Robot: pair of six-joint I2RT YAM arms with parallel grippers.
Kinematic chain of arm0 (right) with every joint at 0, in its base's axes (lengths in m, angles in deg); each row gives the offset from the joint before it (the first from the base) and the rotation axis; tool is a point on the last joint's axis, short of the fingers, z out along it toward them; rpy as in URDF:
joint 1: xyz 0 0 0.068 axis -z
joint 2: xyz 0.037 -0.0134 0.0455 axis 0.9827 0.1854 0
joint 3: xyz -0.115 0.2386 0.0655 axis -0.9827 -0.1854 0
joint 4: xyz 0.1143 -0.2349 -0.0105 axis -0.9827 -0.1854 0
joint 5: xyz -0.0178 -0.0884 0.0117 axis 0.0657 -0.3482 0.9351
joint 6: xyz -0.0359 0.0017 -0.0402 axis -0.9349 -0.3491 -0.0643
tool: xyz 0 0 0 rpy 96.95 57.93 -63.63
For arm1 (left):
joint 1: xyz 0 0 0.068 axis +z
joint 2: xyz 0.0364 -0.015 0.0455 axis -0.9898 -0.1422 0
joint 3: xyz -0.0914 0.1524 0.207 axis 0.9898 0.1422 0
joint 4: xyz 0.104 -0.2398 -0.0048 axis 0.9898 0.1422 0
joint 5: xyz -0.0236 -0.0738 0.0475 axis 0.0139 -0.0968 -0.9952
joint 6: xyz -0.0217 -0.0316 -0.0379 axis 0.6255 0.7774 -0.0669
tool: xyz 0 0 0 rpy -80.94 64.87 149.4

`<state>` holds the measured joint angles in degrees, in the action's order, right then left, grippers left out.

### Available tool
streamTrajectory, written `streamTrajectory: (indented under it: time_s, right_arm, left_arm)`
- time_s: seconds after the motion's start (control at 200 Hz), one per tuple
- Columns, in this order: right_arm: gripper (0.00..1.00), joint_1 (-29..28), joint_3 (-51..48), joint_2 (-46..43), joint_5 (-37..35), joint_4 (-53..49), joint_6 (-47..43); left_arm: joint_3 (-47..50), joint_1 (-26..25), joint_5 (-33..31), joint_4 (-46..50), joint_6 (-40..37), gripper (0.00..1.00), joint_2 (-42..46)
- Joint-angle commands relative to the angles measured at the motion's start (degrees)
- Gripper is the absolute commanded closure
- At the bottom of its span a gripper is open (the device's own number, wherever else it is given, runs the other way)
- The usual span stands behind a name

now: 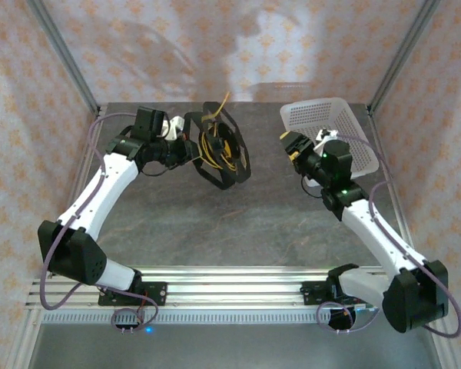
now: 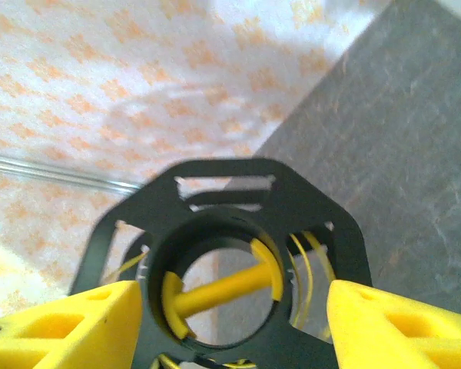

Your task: Wrap the cables

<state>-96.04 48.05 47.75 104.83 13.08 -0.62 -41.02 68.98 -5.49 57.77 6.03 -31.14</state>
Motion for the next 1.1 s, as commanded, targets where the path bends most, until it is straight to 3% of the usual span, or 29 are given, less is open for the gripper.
streamTrajectory:
  time_s: [0.0, 0.19, 0.36, 0.721, 0.836, 1.096]
  right_arm:
    - [0.35, -0.14, 1.25, -1.10, -4.02, -7.48, -4.07]
    - [0.34, -0.14, 0.81, -4.78, -2.66, -13.36, -8.74]
    - [0.33, -0.12, 1.40, -6.39, 1.26, -15.62, -12.15]
    - [0.45, -0.14, 17.08, -1.01, 7.32, -31.51, -19.62]
    - [0.45, -0.07, 24.14, 2.14, 8.10, -36.61, -22.20]
    - [0.41, 0.03, 40.34, 13.74, 12.25, -43.18, -19.92]
  left_arm:
    - [-0.34, 0.46, 1.70, -10.82, 4.11, 1.00, 1.37]
    - [2.53, 0.94, 1.32, -16.10, 8.44, 1.00, 2.53]
    - [3.46, 0.82, 0.06, -16.46, 7.62, 1.00, 2.97]
    - [8.70, -1.33, -13.19, -9.46, -13.53, 1.00, 14.43]
    - [10.81, -4.71, -16.56, -9.66, -20.91, 1.00, 19.83]
    - [13.69, -15.02, -34.44, -11.93, -31.47, 1.00, 27.26]
